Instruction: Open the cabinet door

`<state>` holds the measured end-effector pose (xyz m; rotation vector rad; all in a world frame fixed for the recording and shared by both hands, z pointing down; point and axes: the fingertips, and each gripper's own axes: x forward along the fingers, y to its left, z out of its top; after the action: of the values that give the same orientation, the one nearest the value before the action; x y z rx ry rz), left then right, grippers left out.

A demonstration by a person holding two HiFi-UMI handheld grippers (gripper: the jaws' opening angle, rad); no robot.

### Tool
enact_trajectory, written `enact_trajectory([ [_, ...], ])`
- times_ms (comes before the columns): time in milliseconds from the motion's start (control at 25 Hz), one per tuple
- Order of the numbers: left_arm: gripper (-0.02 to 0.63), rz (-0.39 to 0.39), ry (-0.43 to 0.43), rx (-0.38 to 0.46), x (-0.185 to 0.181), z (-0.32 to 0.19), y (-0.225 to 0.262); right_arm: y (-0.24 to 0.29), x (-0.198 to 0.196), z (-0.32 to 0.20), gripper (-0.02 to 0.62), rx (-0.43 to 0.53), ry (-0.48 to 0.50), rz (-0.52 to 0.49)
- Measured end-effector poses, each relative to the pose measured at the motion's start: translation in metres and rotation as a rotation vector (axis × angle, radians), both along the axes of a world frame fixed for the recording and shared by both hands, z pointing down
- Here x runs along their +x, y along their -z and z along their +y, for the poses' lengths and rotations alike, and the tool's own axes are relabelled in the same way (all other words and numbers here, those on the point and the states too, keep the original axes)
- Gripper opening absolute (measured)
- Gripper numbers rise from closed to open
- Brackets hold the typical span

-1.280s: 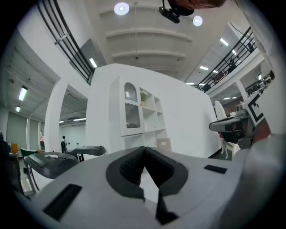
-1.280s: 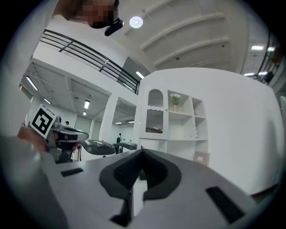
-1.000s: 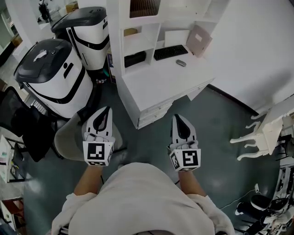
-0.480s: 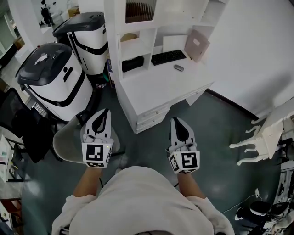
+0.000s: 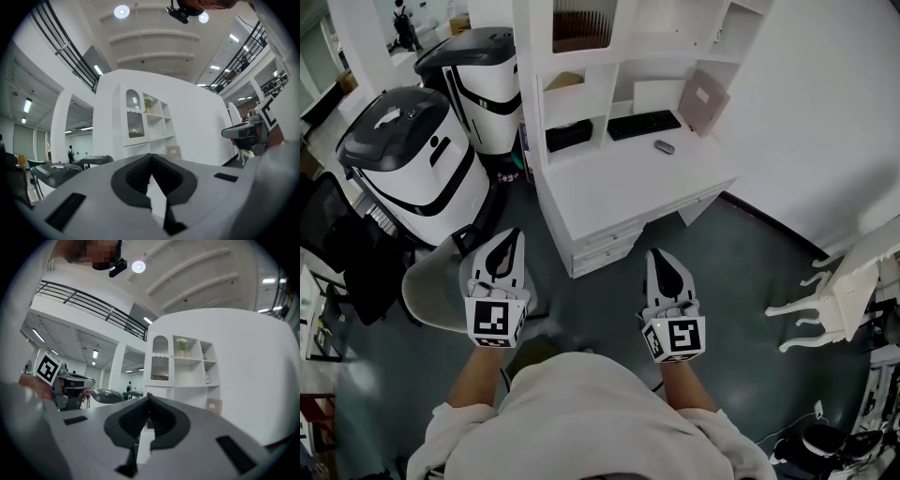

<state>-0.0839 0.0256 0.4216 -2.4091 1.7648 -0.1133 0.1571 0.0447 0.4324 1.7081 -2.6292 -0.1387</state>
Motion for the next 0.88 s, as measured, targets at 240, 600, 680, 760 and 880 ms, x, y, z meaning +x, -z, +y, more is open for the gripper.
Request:
enact_trajectory([
  [240, 0.000, -0.002, 0.002, -0.014, -0.002, -0.018, -0.007, -0.007, -0.002, -0.019, 0.003, -0.020, 0.002, -0.002],
  [600, 0.000, 0.038, -0.030, -0.028, -0.022, -0.098, -0.023, 0.006, -0.007, -0.079, 0.003, 0.001, -0.062, 0.050],
  [680, 0.000, 0.038, -0.043, -0.031, -0.025, -0.119, -0.026, 0.011, -0.006, -0.093, 0.003, 0.014, -0.085, 0.057],
  [760, 0.000, 0.035, -0.051, -0.029, -0.030, -0.136, -0.026, 0.013, -0.005, -0.106, 0.003, 0.022, -0.105, 0.057],
  [880, 0.000, 0.038, -0.056, -0.019, -0.040, -0.160, -0.020, 0.015, -0.007, -0.130, 0.003, 0.029, -0.128, 0.048],
])
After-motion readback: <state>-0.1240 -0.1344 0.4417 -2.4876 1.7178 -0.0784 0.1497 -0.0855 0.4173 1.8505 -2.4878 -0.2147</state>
